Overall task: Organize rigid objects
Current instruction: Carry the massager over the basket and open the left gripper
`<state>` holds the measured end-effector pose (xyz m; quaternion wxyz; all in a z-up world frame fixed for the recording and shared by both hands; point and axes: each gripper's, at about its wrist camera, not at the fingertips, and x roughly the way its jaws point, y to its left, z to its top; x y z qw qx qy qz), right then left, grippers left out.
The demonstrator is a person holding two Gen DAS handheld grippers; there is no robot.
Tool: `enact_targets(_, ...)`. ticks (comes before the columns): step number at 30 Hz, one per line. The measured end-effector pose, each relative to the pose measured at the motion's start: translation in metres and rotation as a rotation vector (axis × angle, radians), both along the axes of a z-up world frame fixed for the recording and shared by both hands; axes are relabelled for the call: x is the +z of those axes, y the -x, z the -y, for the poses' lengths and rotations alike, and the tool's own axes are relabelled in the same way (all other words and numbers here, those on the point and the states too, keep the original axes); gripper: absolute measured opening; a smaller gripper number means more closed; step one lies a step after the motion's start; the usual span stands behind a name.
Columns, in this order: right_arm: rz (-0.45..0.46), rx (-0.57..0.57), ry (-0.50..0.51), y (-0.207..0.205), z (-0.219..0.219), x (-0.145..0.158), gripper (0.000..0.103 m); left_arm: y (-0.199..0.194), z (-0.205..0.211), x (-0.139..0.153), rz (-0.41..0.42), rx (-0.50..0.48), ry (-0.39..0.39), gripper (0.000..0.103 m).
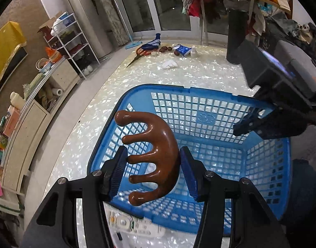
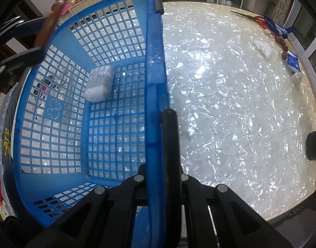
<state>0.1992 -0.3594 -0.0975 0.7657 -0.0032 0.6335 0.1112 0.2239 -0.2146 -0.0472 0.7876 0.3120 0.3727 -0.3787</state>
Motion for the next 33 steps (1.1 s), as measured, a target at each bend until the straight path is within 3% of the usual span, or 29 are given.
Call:
enact_targets(9,0.003,-0.001,-0.005,0.000,0.003,0.000,0.005,-0.026,0.018,-0.028,-0.052,-0.061,-0.053,0.056)
enact_targets(17,0.005,-0.004,-0.008,0.002,0.003,0.001,0.005,-0.035,0.037,-0.060,-0.084,-0.095,-0.150,0.056)
enact_targets(33,0.003,-0.008,-0.013,0.003,0.004,0.001,0.005,-0.030,0.041,-0.066,-0.042,-0.097,-0.237,0.059)
